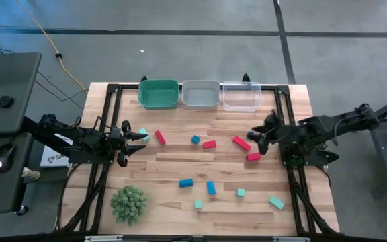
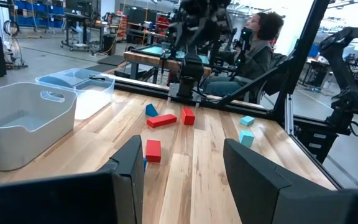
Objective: Sort & place blocks by color
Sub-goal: Put the orange block into the transparent bin
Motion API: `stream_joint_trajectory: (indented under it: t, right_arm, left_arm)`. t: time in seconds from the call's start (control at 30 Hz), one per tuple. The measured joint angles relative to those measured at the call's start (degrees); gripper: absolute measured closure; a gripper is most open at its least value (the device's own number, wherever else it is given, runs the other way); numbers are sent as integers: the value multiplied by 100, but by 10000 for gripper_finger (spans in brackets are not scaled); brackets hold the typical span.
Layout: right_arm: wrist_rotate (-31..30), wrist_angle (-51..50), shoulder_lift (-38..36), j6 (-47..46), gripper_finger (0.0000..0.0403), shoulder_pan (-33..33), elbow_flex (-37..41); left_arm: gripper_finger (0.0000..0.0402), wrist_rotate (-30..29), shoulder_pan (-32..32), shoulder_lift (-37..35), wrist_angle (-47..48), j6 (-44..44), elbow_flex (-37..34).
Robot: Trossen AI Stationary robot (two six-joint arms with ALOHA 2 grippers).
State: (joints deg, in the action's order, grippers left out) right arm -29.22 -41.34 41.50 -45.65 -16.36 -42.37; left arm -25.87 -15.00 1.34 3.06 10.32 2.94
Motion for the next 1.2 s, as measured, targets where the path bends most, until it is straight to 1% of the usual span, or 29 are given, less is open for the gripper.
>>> stream_joint_trajectory:
  t: [0.13,0.3,0.5,0.7,0.93,1.2]
  right_arm:
    - [224,-2,551,80,196,-1,0]
    - [262,-2,1172,330,196,-2,0]
    - [337,3,1786,365,196,0,2]
    - [447,117,2315,365,196,88,4]
    - [903,515,2867,371,196,753,9]
    - [1932,608,3090,471,196,1678,9]
  left_arm:
    - [255,0,1,1,0,0,1]
    - [255,0,1,1,-1,8,2]
    - [255,-2,1,0,-1,546,2]
    - [255,-4,1,1,-2,710,2]
    - [255,-9,1,0,-118,1318,2]
    - [255,-9,1,-1,-121,1369,1]
